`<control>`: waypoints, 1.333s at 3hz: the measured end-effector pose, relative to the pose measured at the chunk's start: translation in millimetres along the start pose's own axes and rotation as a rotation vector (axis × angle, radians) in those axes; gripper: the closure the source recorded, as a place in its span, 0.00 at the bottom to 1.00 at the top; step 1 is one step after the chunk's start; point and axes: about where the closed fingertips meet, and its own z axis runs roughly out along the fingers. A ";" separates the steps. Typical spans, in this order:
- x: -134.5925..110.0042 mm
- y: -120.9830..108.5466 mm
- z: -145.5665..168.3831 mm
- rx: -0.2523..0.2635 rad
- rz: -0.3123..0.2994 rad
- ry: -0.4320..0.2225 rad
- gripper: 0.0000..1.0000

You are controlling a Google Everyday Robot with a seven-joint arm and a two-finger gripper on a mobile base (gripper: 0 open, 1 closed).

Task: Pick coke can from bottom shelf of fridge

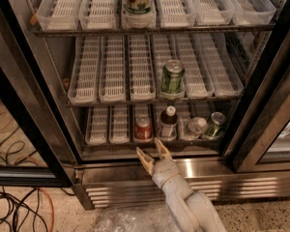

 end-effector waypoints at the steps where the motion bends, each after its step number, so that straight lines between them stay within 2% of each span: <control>1: -1.6 0.6 1.6 -0.001 -0.005 -0.003 0.36; 2: -11.3 4.2 16.4 -0.001 -0.030 -0.018 0.35; 4: -18.1 4.7 39.7 0.001 -0.029 -0.026 0.35</control>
Offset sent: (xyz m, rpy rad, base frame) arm 0.0114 0.0108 0.0137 -0.0220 -0.0398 0.0008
